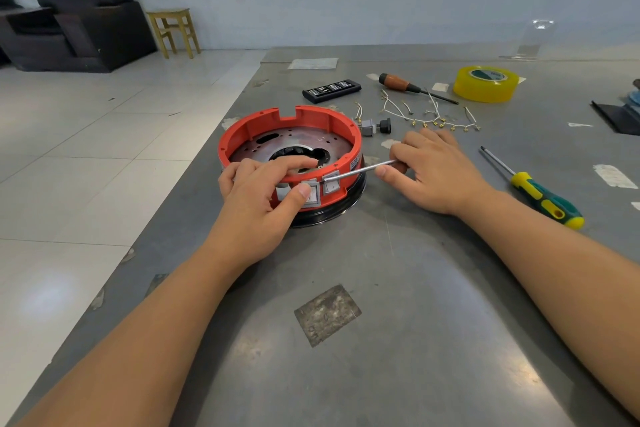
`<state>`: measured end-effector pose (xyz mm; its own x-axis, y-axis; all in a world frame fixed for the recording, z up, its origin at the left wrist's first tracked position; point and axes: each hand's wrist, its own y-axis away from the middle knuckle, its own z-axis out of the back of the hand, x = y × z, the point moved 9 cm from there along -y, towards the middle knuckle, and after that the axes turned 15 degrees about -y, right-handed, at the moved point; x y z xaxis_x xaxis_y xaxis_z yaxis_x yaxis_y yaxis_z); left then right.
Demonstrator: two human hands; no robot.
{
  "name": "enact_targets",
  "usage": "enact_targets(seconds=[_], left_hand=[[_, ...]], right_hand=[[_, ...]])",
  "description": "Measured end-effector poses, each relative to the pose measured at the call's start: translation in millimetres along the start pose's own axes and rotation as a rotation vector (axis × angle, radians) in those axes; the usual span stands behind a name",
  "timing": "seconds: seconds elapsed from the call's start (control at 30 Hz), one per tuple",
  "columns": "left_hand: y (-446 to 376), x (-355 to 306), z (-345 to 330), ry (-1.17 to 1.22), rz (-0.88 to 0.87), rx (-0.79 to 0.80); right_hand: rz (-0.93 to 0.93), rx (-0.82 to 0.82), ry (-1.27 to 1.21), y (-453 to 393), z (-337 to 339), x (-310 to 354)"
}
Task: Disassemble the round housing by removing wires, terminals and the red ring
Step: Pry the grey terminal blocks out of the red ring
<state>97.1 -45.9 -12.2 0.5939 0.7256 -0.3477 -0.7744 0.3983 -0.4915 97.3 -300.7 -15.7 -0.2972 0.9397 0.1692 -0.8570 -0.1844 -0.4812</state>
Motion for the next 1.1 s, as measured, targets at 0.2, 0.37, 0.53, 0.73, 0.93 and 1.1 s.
enact_targets(seconds=[0.2, 0.37, 0.53, 0.73, 0.93, 1.1], left_hand=[[2, 2, 5, 0.031, 0.010, -0.023], [2, -6, 7, 0.014, -0.020, -0.059], [1, -4, 7, 0.002, -0.009, -0.060], [1, 0, 5, 0.007, 0.016, -0.063], [1, -1, 5, 0.015, 0.011, -0.078], [1, 0, 7, 0.031, 0.014, -0.083]], right_hand=[[0.038, 0.094, 0.007, 18, 3, -4], [0.153, 0.148, -0.027, 24, 3, 9], [0.247, 0.151, -0.095, 23, -2, 45], [0.332, 0.155, -0.133, 26, -5, 77], [0.327, 0.231, -0.143, 29, -8, 88], [0.302, 0.067, -0.214, 25, 8, 98]])
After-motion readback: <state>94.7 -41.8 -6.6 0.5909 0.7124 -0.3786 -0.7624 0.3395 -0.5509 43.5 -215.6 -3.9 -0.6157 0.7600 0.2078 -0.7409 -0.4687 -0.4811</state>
